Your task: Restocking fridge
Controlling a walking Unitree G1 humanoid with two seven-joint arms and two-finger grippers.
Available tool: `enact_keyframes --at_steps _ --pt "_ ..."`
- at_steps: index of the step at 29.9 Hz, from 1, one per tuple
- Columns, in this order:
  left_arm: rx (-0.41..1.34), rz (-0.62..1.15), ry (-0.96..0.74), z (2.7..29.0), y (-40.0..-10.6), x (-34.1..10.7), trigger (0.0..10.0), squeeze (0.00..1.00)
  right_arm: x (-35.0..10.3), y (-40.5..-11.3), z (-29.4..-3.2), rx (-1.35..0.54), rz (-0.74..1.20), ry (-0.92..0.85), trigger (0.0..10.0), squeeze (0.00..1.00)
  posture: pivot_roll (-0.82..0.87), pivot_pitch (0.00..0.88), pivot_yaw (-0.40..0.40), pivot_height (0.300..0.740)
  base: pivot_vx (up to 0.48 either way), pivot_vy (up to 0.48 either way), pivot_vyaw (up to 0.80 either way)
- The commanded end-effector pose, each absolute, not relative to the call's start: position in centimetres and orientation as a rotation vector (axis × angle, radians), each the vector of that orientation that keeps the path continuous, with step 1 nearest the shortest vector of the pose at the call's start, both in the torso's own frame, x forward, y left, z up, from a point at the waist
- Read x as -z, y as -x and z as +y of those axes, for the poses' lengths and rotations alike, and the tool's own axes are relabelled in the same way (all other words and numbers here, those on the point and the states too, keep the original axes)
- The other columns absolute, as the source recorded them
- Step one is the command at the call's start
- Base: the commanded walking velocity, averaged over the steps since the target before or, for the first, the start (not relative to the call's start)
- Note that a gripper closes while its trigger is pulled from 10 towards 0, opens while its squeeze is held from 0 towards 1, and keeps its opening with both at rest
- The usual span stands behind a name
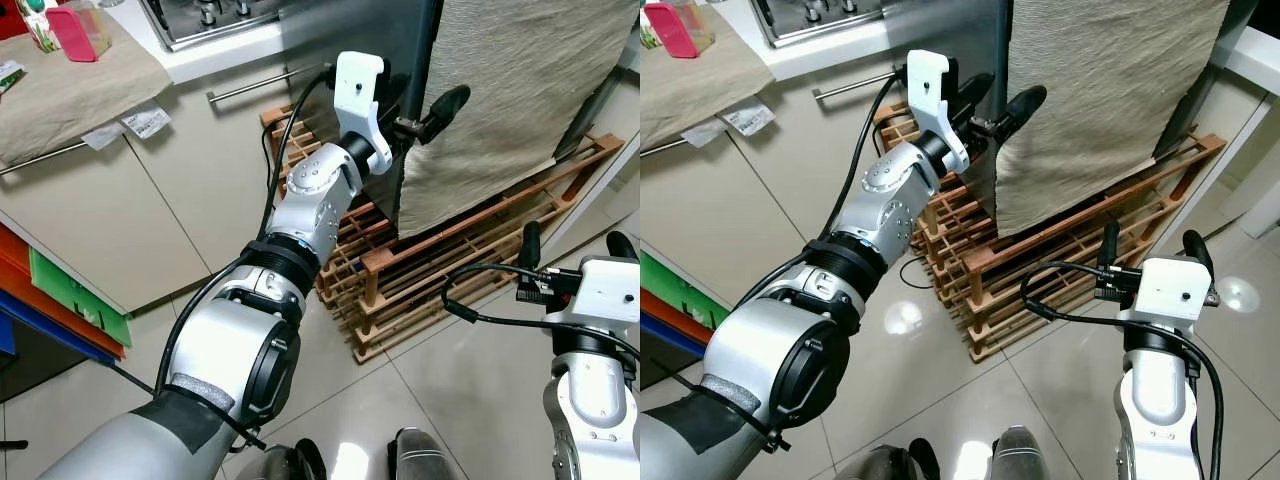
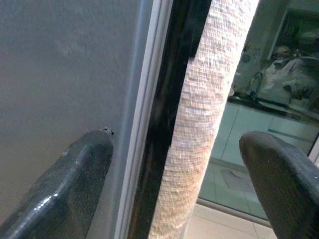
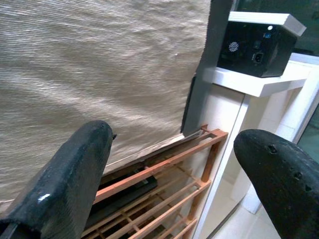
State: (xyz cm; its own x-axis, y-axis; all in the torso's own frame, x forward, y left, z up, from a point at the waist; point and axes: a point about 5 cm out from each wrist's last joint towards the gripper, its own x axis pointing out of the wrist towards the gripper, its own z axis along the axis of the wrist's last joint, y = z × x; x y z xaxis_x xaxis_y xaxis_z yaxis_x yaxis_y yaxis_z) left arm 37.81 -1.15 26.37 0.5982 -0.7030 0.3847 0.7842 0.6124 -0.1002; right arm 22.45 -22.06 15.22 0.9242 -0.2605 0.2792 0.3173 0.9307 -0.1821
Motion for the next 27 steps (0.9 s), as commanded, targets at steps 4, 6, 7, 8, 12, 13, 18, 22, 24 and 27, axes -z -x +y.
enact_keyframes --at_steps 4,6,7,8,12,13,18,22,24,27 --pt "0.964 -0.297 0.341 -4.1 -35.3 -24.5 10.0 0.0 -15.5 -22.1 -22.2 0.318 -0.263 0.226 10.0 0.0 -0.37 0.156 0.159 0.723 0.0 0.0 0.0" --pt "0.954 -0.293 0.345 -3.7 -35.1 -24.0 10.0 0.0 -15.4 -22.1 -22.2 0.317 -0.26 0.225 10.0 0.0 -0.36 0.154 0.154 0.723 0.0 0.0 0.0" --pt "0.954 -0.293 0.345 -3.7 -35.1 -24.0 10.0 0.0 -15.4 -22.1 -22.2 0.317 -0.26 0.225 10.0 0.0 -0.36 0.154 0.154 0.723 0.0 0.0 0.0" --pt "0.948 -0.293 0.347 -3.6 -35.1 -24.0 10.0 0.0 -15.3 -22.2 -22.1 0.31 -0.258 0.225 10.0 0.0 -0.36 0.149 0.15 0.723 0.0 0.0 0.0" --pt "0.945 -0.305 0.349 -3.3 -34.7 -24.4 10.0 0.0 -15.4 -22.5 -22.1 0.301 -0.261 0.226 10.0 0.0 -0.35 0.14 0.15 0.723 0.0 0.0 0.0" --pt "0.945 -0.305 0.349 -3.3 -34.7 -24.4 10.0 0.0 -15.4 -22.5 -22.1 0.301 -0.261 0.226 10.0 0.0 -0.35 0.14 0.15 0.723 0.0 0.0 0.0" --pt "0.929 -0.275 0.334 -3.4 -34.8 -23.9 10.0 0.0 -15.4 -22.6 -22.0 0.297 -0.266 0.226 10.0 0.0 -0.36 0.13 0.147 0.723 0.0 0.0 0.0" --pt "0.921 -0.259 0.354 -3.7 -35.0 -24.1 10.0 0.0 -15.5 -22.6 -22.1 0.297 -0.269 0.228 10.0 0.0 -0.36 0.123 0.146 0.723 0.0 0.0 0.0" --pt "0.918 -0.251 0.355 -3.8 -35.1 -24.3 10.0 0.0 -15.6 -22.6 -22.2 0.297 -0.271 0.229 10.0 0.0 -0.37 0.121 0.146 0.723 0.0 0.0 0.0" --pt "0.909 -0.243 0.345 -4.0 -35.4 -24.4 10.0 0.0 -15.6 -22.6 -22.2 0.295 -0.273 0.231 10.0 0.0 -0.37 0.121 0.146 0.723 0.0 0.0 0.0"
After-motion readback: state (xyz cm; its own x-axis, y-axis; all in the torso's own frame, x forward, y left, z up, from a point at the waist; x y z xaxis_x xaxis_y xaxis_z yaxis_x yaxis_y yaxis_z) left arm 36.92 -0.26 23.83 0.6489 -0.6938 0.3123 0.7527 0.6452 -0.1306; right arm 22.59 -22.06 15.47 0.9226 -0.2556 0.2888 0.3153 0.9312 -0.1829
